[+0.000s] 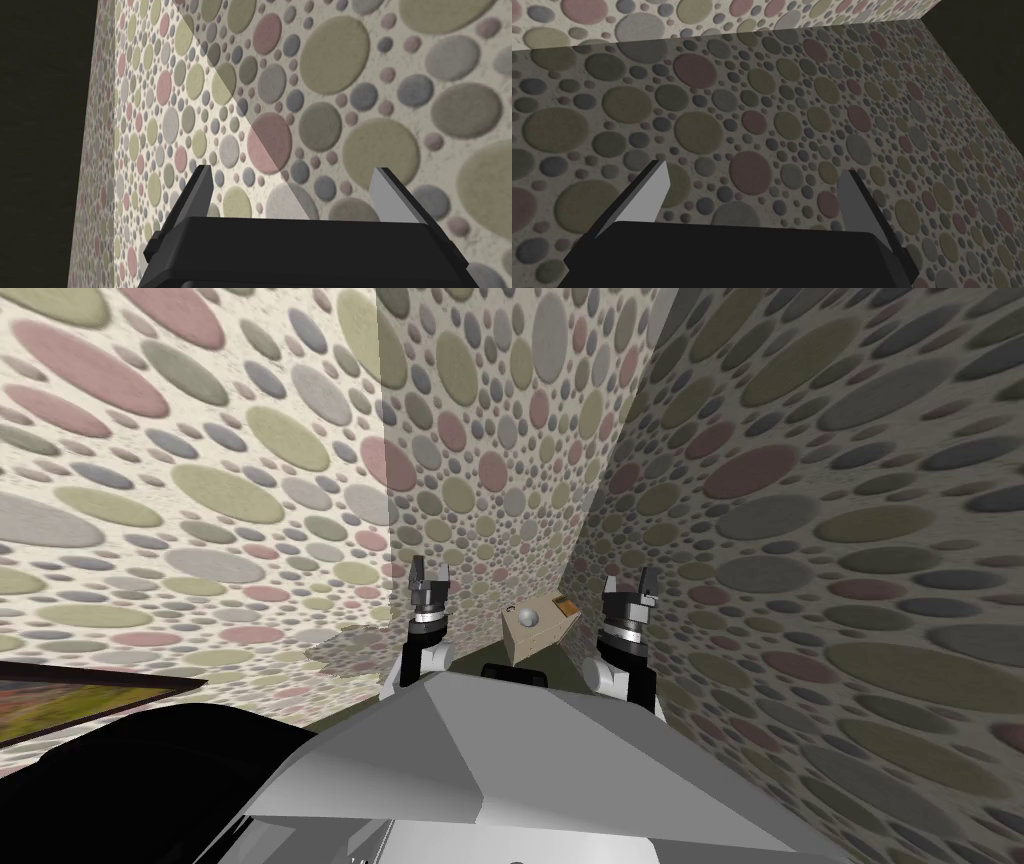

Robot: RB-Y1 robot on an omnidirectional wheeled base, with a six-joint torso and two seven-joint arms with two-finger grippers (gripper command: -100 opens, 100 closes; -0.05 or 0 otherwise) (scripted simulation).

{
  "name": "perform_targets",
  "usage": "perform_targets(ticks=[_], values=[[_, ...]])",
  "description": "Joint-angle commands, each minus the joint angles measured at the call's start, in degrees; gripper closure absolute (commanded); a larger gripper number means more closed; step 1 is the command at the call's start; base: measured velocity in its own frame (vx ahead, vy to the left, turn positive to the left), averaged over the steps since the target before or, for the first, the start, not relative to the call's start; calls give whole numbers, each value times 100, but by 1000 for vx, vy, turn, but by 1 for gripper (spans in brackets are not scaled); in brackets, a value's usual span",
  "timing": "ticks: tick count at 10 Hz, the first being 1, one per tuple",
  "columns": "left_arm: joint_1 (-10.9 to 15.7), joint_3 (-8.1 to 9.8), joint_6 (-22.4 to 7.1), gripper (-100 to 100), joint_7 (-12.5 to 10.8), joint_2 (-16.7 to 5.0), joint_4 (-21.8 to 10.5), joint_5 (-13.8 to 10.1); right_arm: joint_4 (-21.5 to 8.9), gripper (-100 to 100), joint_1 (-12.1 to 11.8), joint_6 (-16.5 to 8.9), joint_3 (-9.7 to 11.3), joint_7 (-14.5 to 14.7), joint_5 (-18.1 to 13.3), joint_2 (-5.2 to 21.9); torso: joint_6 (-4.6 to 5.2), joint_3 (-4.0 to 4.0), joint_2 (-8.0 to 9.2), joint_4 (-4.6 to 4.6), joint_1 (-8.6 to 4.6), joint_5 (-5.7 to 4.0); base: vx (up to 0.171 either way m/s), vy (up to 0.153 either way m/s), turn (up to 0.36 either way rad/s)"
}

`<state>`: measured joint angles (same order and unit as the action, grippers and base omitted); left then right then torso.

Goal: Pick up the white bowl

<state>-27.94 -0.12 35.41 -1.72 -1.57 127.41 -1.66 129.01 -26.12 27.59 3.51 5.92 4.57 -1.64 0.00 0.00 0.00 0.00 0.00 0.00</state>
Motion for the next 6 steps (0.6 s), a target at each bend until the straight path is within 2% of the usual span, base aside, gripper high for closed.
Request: perform_targets(ticks=[1,6], values=[[0,0,0,0,0,0,0,0,-35,-100,28,-44,11,1,-20,162,0,0,0,0,0,0,-14,8,15],[1,-1,0,0,0,0,0,0,-366,-100,268,-378,112,57,-214,918,-1,17,29,6,13,3,-68,34,48]])
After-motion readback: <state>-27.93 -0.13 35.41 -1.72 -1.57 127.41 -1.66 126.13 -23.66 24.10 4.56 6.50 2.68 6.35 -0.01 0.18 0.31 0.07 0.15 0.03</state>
